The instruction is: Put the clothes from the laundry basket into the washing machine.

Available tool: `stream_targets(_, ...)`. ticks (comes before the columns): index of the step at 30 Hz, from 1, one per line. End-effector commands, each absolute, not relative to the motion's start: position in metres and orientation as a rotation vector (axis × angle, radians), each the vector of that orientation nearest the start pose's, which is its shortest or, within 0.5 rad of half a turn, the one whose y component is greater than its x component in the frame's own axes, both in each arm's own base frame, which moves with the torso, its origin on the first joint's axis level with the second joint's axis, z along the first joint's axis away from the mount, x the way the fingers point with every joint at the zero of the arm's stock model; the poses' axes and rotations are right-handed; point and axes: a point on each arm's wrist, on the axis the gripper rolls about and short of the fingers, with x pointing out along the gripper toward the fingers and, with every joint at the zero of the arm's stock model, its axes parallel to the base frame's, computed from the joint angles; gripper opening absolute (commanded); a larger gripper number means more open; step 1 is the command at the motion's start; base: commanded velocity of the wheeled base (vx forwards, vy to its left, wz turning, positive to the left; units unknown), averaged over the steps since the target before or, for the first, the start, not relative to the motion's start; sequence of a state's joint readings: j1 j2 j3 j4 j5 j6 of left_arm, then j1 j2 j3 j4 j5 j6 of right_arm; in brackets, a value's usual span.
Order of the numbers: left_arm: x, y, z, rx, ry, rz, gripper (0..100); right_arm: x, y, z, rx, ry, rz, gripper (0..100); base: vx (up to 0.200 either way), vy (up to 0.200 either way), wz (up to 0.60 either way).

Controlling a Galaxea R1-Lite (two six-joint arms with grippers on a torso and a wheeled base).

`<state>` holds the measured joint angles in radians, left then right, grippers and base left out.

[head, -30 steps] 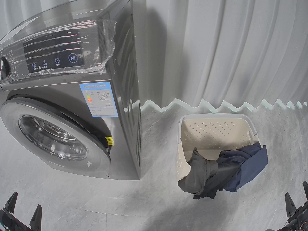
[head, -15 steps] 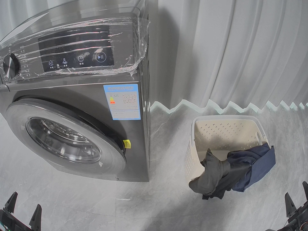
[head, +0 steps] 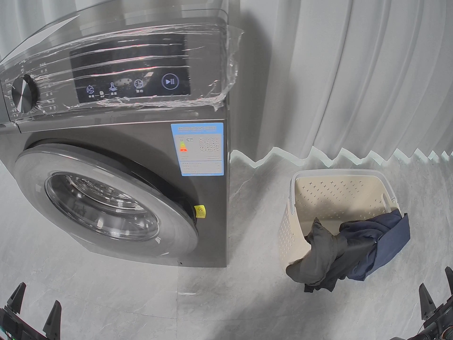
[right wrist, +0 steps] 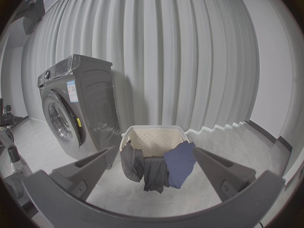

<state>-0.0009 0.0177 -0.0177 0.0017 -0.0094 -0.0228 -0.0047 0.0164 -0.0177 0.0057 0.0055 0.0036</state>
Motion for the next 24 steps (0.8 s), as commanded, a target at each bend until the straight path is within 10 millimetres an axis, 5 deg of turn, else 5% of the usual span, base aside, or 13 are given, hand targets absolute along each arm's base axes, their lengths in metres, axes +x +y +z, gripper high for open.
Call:
stream_targets(1,-0.0229,-0.0002,0.0757,-0.023,0.000,-0.011,100,-0.0229,0.0002,0.0753,0.003,0.005,0.002,100,0.000,0.200,0.00)
stream_targets(8,-0.0229,-0.0002,0.0757,-0.023,0.000,-0.009,100,-0.0229,0.0002,0.0753,0.003,0.005,0.002,100,0.000,0.200,0.00)
stream_targets(24,-0.0229,-0.0002,0.0757,-0.023,0.000,-0.011,100,-0.0229,0.0002,0.0753,0.003,0.005,0.002,100,0.000,0.000,0.00)
